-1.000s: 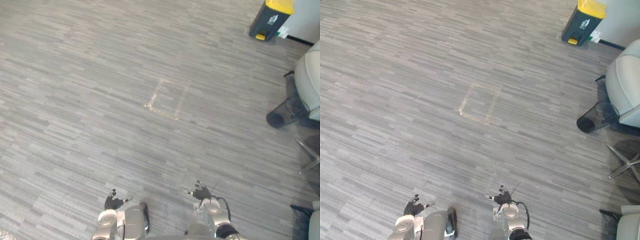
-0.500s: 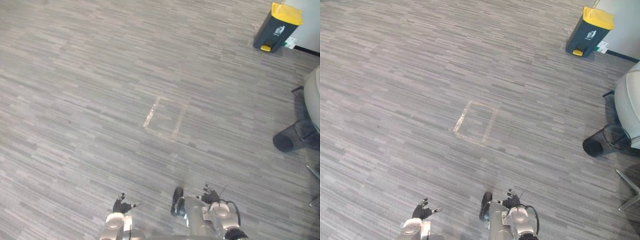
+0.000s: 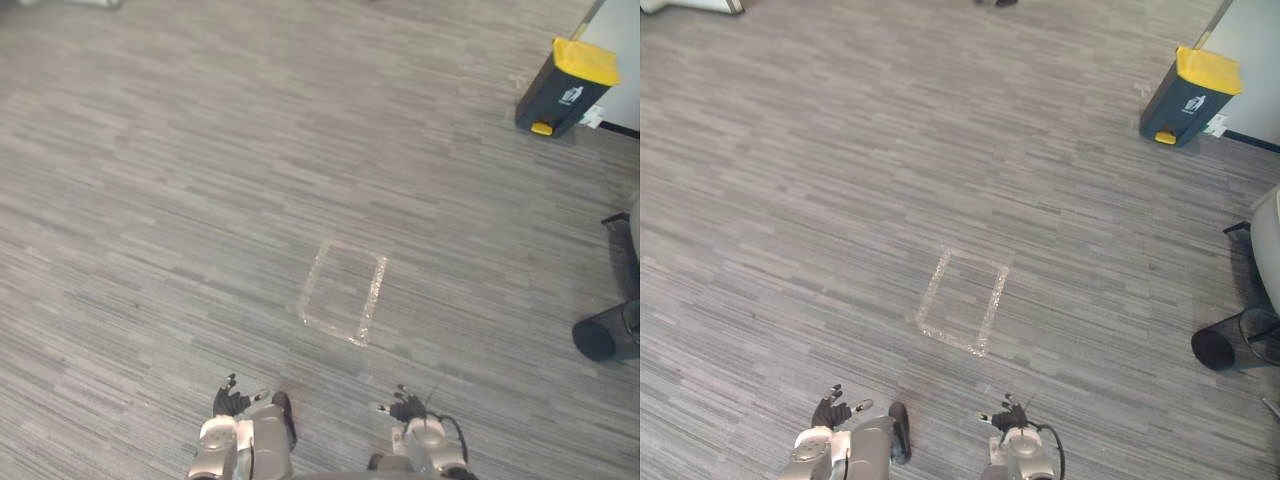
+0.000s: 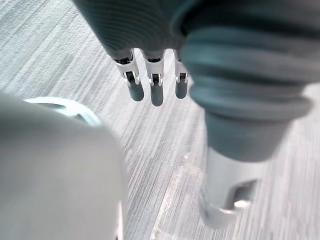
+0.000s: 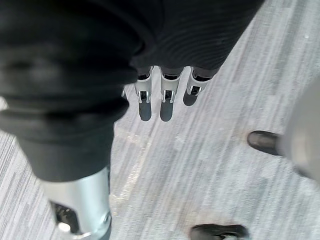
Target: Organize the slippers on the shoe rack
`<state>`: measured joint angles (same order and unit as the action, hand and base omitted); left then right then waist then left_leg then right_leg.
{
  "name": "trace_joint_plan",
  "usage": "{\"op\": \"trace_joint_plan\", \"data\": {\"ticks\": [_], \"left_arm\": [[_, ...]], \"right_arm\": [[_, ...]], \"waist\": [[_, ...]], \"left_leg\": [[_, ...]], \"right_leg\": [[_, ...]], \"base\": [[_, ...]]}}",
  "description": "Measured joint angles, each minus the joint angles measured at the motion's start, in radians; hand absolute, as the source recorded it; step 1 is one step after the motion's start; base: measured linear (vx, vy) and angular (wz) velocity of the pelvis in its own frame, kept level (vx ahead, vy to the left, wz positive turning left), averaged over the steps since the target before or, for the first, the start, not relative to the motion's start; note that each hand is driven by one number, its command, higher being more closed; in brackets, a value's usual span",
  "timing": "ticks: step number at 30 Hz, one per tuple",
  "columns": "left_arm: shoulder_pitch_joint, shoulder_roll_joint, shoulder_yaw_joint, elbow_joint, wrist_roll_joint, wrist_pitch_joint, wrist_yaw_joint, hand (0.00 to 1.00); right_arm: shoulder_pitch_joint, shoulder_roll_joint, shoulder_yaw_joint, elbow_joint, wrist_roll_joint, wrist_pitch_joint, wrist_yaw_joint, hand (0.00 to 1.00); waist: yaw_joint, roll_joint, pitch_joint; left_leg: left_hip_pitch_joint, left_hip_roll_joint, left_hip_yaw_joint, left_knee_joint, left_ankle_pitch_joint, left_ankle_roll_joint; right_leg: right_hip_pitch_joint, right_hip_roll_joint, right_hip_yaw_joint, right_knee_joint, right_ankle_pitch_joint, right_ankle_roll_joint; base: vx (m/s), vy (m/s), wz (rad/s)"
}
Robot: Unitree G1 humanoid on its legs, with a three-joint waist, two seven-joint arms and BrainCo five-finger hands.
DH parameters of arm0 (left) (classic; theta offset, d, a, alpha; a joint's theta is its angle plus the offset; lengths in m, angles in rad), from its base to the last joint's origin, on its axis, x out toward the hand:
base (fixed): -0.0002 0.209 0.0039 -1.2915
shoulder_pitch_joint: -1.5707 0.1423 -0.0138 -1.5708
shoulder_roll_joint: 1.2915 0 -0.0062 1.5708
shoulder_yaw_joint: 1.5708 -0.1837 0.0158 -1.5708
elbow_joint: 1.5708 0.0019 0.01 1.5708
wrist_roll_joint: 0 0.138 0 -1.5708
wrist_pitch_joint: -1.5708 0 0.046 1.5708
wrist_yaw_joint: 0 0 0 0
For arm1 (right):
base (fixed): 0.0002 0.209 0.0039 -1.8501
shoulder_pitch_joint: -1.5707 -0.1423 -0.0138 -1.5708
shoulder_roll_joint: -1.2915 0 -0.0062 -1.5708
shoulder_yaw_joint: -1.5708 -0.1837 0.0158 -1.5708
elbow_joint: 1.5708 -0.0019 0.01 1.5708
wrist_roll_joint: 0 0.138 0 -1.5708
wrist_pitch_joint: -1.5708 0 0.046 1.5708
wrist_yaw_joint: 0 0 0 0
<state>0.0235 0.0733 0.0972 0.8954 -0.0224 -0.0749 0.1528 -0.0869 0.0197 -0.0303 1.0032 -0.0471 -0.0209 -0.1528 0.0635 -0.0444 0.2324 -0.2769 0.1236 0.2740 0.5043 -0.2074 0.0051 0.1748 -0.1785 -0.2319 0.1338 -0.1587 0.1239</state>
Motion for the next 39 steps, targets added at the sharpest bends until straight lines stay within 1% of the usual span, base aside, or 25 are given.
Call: {"op": "trace_joint_plan", "data": {"ticks": [3, 5, 7, 9, 10, 11, 13, 14, 15, 16, 18, 19, 20, 21, 22, 23, 25, 27, 29, 31, 32, 33, 34, 37, 39], "left_arm": [[0.012, 0.006, -0.025, 0.019, 0.000, 0.003, 0.000, 0.00], [0.015, 0.027, -0.056, 0.029, 0.001, 0.011, -0.001, 0.00], [0.027, 0.031, -0.056, 0.030, 0.001, 0.016, 0.001, 0.00], [0.034, 0.026, -0.062, 0.041, 0.001, 0.016, 0.000, 0.00], [0.036, 0.024, -0.066, 0.043, 0.001, 0.016, 0.000, 0.00], [0.037, 0.023, -0.068, 0.044, 0.001, 0.016, -0.001, 0.00], [0.039, 0.025, -0.076, 0.044, 0.002, 0.016, -0.001, 0.00], [0.046, 0.034, -0.077, 0.044, 0.004, 0.015, -0.003, 0.00], [0.037, 0.027, -0.072, 0.072, 0.015, 0.018, -0.001, 0.00], [0.035, 0.023, -0.073, 0.079, 0.021, 0.019, -0.003, 0.00], [0.028, -0.017, -0.076, 0.079, 0.024, 0.014, -0.004, 0.00], [0.028, -0.017, -0.076, 0.081, 0.026, 0.015, -0.005, 0.00], [0.022, -0.021, -0.074, 0.080, 0.031, 0.017, -0.006, 0.00], [0.021, -0.024, -0.072, 0.075, 0.041, 0.018, -0.012, 0.00], [0.024, -0.028, -0.056, 0.068, 0.042, 0.017, -0.021, 0.00], [0.022, -0.029, -0.049, 0.061, 0.042, 0.017, -0.024, 0.00], [0.020, -0.028, -0.041, 0.034, 0.040, 0.016, -0.023, 0.00], [0.020, -0.028, -0.040, 0.018, 0.040, 0.015, -0.023, 0.00], [0.021, -0.027, -0.039, 0.017, 0.041, 0.014, -0.022, 0.00], [0.029, -0.024, -0.039, 0.021, 0.041, 0.014, -0.021, 0.00], [0.033, -0.023, -0.038, 0.031, 0.039, 0.014, -0.021, 0.00], [0.033, -0.028, -0.038, 0.038, 0.038, 0.013, -0.020, 0.00], [0.027, -0.018, -0.039, 0.055, 0.038, 0.013, -0.020, 0.00], [0.031, -0.003, -0.034, 0.069, 0.035, 0.013, -0.019, 0.00], [0.033, 0.005, -0.039, 0.071, 0.035, 0.013, -0.020, 0.00]], "right_arm": [[0.007, 0.004, -0.006, -0.002, -0.004, -0.005, 0.004, 0.00], [0.023, 0.006, -0.006, -0.003, -0.024, -0.002, 0.011, 0.00], [0.036, 0.003, -0.006, -0.009, -0.028, -0.006, 0.020, 0.00], [0.031, -0.006, -0.004, -0.008, -0.029, -0.008, 0.020, 0.00], [0.026, -0.009, -0.003, -0.007, -0.030, -0.009, 0.021, 0.00], [0.015, -0.015, 0.000, -0.008, -0.031, -0.009, 0.021, 0.00], [0.009, -0.019, 0.000, -0.008, -0.031, -0.008, 0.022, 0.00], [0.023, -0.018, 0.002, -0.004, -0.031, -0.007, 0.023, 0.00], [0.023, -0.035, 0.003, -0.006, -0.032, -0.010, 0.024, 0.00], [0.015, -0.047, 0.003, -0.008, -0.032, -0.007, 0.024, 0.00], [0.018, -0.071, -0.018, -0.008, -0.032, -0.007, 0.025, 0.00], [0.018, -0.069, -0.029, -0.009, -0.031, -0.008, 0.025, 0.00], [0.020, -0.064, -0.044, -0.015, -0.031, -0.007, 0.025, 0.00], [0.032, -0.062, -0.045, -0.028, -0.030, -0.001, 0.024, 0.00], [0.055, -0.057, -0.043, -0.051, -0.028, -0.001, 0.024, 0.00], [0.059, -0.053, -0.043, -0.052, -0.027, -0.002, 0.024, 0.00], [0.062, -0.036, -0.043, -0.049, -0.019, 0.000, 0.023, 0.00], [0.066, -0.025, -0.044, -0.041, -0.018, 0.002, 0.022, 0.00], [0.062, -0.018, -0.044, -0.031, -0.010, 0.003, 0.021, 0.00], [0.055, -0.013, -0.044, -0.025, -0.011, 0.002, 0.019, 0.00], [0.057, -0.021, -0.043, -0.021, -0.010, 0.001, 0.017, 0.00], [0.057, -0.027, -0.040, -0.021, -0.011, 0.000, 0.016, 0.00], [0.054, -0.029, -0.038, -0.024, -0.011, -0.001, 0.016, 0.00], [0.078, -0.020, -0.044, -0.007, -0.014, -0.007, 0.019, 0.00], [0.075, -0.016, -0.043, -0.005, -0.023, -0.009, 0.026, 0.00]], "waist": [[-0.006, -0.008, -0.009], [-0.015, -0.022, -0.014], [-0.028, -0.016, -0.012], [-0.047, -0.013, -0.010], [-0.054, -0.010, -0.009], [-0.061, -0.004, -0.007], [-0.061, -0.007, -0.006], [-0.060, -0.029, -0.015], [-0.061, -0.017, -0.013], [-0.059, 0.010, -0.022], [-0.072, 0.062, -0.029], [-0.073, 0.068, -0.030], [-0.077, 0.076, -0.028], [-0.077, 0.080, -0.026], [-0.072, 0.080, -0.025], [-0.071, 0.078, -0.024], [-0.069, 0.062, -0.021], [-0.063, 0.055, -0.024], [-0.052, 0.054, -0.023], [-0.045, 0.051, -0.018], [-0.044, 0.067, -0.020], [-0.044, 0.072, -0.021], [-0.051, 0.059, -0.023], [-0.045, 0.027, -0.045], [-0.040, 0.017, -0.048]], "left_leg": [[0.112, -0.039, 0.019, -0.038, -0.087, 0.013], [0.175, -0.073, 0.015, -0.067, -0.121, 0.027], [0.275, -0.084, 0.005, -0.121, -0.138, 0.032], [0.380, -0.073, -0.003, -0.199, -0.134, 0.026], [0.400, -0.066, -0.003, -0.214, -0.133, 0.024], [0.432, -0.047, 0.001, -0.243, -0.131, 0.020], [0.480, -0.042, 0.014, -0.294, -0.123, -0.005], [0.530, -0.069, 0.013, -0.321, -0.135, -0.041], [0.577, -0.057, -0.007, -0.322, -0.160, -0.078], [0.575, -0.039, -0.008, -0.311, -0.159, -0.081], [0.540, 0.010, -0.041, -0.194, -0.148, -0.099], [0.508, 0.027, -0.050, -0.111, -0.139, -0.115], [0.450, 0.063, -0.075, 0.058, -0.090, -0.148], [0.403, 0.091, -0.094, 0.205, -0.013, -0.157], [0.339, 0.133, -0.103, 0.381, 0.014, -0.174], [0.311, 0.147, -0.098, 0.446, 0.000, -0.178], [0.220, 0.165, -0.068, 0.554, -0.050, -0.149], [0.167, 0.157, -0.051, 0.487, -0.099, -0.129], [0.133, 0.107, -0.107, 0.287, -0.143, -0.109], [0.129, 0.030, -0.271, 0.058, -0.147, -0.122], [0.145, -0.017, -0.425, -0.081, -0.077, -0.149], [0.160, -0.021, -0.429, -0.094, -0.021, -0.149], [0.185, -0.038, -0.383, -0.100, -0.033, -0.115], [0.226, -0.048, -0.262, -0.099, -0.076, -0.077], [0.265, -0.047, -0.139, -0.120, -0.084, -0.039]], "right_leg": [[-0.124, -0.078, 0.053, 0.394, 0.002, 0.036], [-0.247, -0.128, 0.084, 0.685, 0.038, 0.017], [-0.345, -0.114, 0.060, 0.861, -0.034, -0.011], [-0.406, -0.083, -0.057, 0.811, -0.112, -0.078], [-0.425, -0.072, -0.092, 0.762, -0.121, -0.088], [-0.471, -0.041, -0.160, 0.613, -0.119, -0.105], [-0.495, 0.017, -0.229, 0.311, -0.004, -0.120], [-0.492, 0.048, -0.242, 0.128, 0.167, -0.152], [-0.497, 0.064, -0.210, 0.180, 0.242, -0.271], [-0.507, 0.069, -0.202, 0.206, 0.218, -0.266], [-0.511, 0.104, -0.205, 0.262, 0.107, -0.254], [-0.505, 0.114, -0.204, 0.266, 0.088, -0.254], [-0.469, 0.145, -0.199, 0.254, 0.064, -0.252], [-0.429, 0.169, -0.190, 0.233, 0.052, -0.258], [-0.372, 0.198, -0.170, 0.200, 0.039, -0.267], [-0.345, 0.208, -0.160, 0.185, 0.032, -0.268], [-0.254, 0.229, -0.105, 0.132, 0.018, -0.264], [-0.202, 0.238, -0.034, 0.092, 0.028, -0.249], [-0.165, 0.237, 0.067, 0.065, 0.042, -0.227], [-0.156, 0.229, 0.176, 0.061, 0.047, -0.202], [-0.159, 0.232, 0.257, 0.066, 0.040, -0.161], [-0.164, 0.234, 0.287, 0.071, 0.038, -0.145], [-0.156, 0.213, 0.319, 0.069, 0.037, -0.125], [-0.175, 0.172, 0.348, 0.098, 0.023, -0.088], [-0.267, 0.114, 0.206, 0.267, -0.012, -0.056]], "base": [[0.36, 0.277, -0.06], [0.30, 0.135, 0.14], [0.41, 0.062, 0.09], [0.42, -0.007, 0.20], [0.51, -0.069, 0.22], [0.53, -0.099, 0.17], [0.48, -0.094, 0.12], [0.52, -0.121, 0.03], [0.51, -0.109, -0.04], [0.52, -0.112, -0.04], [0.48, -0.111, -0.14], [0.48, -0.145, -0.32], [0.49, -0.145, -0.34], [0.56, -0.126, -0.43], [0.44, -0.067, -0.40], [0.40, -0.022, -0.51], [0.39, 0.028, -0.65], [0.38, 0.137, -0.98], [0.26, 0.220, -1.33], [0.25, 0.374, -1.74], [0.20, 0.368, -1.78], [0.17, 0.370, -1.58], [0.16, 0.339, -0.95], [0.13, 0.329, -1.11], [0.11, 0.274, -1.33]]}}
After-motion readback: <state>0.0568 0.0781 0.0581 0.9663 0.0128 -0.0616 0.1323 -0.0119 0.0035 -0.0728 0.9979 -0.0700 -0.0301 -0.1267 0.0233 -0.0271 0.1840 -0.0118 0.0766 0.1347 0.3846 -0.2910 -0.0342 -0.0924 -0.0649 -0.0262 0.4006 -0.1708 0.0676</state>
